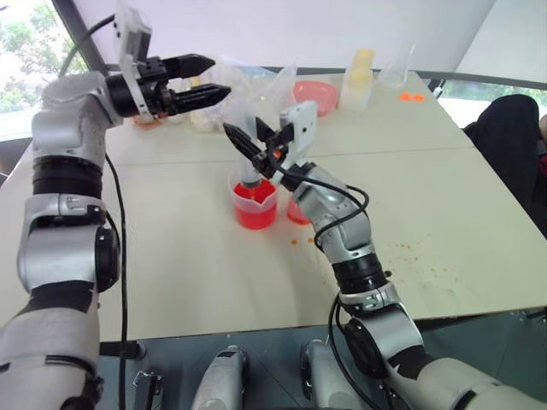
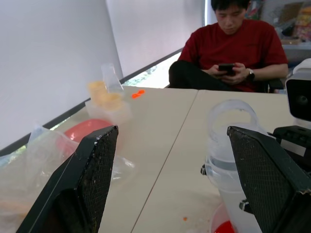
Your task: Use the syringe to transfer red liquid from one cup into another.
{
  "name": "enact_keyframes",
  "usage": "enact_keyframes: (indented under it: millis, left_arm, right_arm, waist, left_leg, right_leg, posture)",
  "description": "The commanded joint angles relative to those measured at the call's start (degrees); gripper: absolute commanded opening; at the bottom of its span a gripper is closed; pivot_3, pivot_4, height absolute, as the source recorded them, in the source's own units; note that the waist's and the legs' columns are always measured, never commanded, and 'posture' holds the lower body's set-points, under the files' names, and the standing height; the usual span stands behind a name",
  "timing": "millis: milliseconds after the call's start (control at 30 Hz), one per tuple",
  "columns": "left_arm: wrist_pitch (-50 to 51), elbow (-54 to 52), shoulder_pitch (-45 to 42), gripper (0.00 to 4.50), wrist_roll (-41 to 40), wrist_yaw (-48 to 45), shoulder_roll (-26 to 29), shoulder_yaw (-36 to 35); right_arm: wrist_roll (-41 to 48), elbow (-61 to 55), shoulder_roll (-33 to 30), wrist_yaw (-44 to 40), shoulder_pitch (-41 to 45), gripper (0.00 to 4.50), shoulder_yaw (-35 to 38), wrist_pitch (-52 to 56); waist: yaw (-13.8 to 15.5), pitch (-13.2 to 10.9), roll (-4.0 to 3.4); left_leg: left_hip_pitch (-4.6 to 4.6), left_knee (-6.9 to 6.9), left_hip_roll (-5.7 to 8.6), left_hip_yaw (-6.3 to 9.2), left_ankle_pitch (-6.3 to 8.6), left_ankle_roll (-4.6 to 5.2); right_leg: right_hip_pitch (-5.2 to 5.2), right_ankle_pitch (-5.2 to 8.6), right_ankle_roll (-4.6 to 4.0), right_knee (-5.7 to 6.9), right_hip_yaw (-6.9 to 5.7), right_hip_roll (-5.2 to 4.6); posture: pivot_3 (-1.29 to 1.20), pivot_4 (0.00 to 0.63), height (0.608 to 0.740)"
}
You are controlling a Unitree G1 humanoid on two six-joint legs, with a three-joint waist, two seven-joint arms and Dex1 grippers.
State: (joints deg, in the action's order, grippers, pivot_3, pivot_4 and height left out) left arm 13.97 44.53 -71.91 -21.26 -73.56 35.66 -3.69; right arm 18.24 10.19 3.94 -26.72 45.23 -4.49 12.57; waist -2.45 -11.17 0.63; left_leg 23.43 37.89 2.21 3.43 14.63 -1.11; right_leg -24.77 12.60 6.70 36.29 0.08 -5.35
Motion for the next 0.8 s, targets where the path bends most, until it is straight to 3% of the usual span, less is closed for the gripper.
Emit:
enact_keyframes:
  millis: [33, 233, 333, 567, 800]
  left_arm:
    - [-2.9, 1.6, -3.0, 3.76, 0.7, 0.1, -1.1, -1.1]
    - [-7.7, 4.9, -3.3, 3.76, 3.6, 1.0, -4.4, 0.1]
    - [-8.9, 5.6, -3.7, 2.91, 3.7, 0.7, -5.2, -0.6]
    - [-6.7, 3.9, -4.1, 0.05, 3.3, -1.5, -5.0, -1.1]
    - [-8.0, 5.0, -5.3, 0.05, 4.5, 0.0, -4.5, -1.5]
  right_arm:
    - [0.4, -3.9, 1.2, -0.1, 0.2, 1.52, -1.1, -0.1]
    - [0.1, -4.7, 1.8, -0.1, -0.3, 1.52, -2.1, 0.3]
    - [-0.1, -4.8, 2.1, 0.1, -0.5, 1.52, -2.4, 0.3]
    - [-0.1, -4.9, 2.4, 0.4, -0.9, 1.52, -3.2, 0.3]
    - [-1.1, -3.9, 2.9, -0.2, -2.0, 1.52, -4.7, -0.8]
  waist:
    - [-0.1, 0.0, 0.00]
    - [-0.1, 0.0, 0.00]
    - [-0.1, 0.0, 0.00]
    - [-0.1, 0.0, 0.00]
    - [-0.1, 0.0, 0.00]
  left_leg:
    - [0.00, 0.00, 0.00, 0.00, 0.00, 0.00]
    - [0.00, 0.00, 0.00, 0.00, 0.00, 0.00]
    - [0.00, 0.00, 0.00, 0.00, 0.00, 0.00]
    - [0.00, 0.00, 0.00, 0.00, 0.00, 0.01]
    - [0.00, 0.00, 0.00, 0.01, 0.00, 0.01]
  right_leg:
    - [0.00, 0.00, 0.00, 0.00, 0.01, 0.00]
    - [0.00, 0.00, 0.00, 0.01, 0.00, 0.01]
    - [-0.01, 0.00, 0.00, 0.02, 0.00, 0.00]
    - [-0.01, 0.00, 0.00, 0.02, 0.00, 0.01]
    - [-0.01, 0.00, 0.00, 0.02, 0.00, 0.01]
  posture:
    - [0.00, 0.150, 0.740]
    - [0.00, 0.150, 0.740]
    - [0.00, 0.150, 0.740]
    - [0.00, 0.150, 0.740]
    - [0.00, 0.150, 0.740]
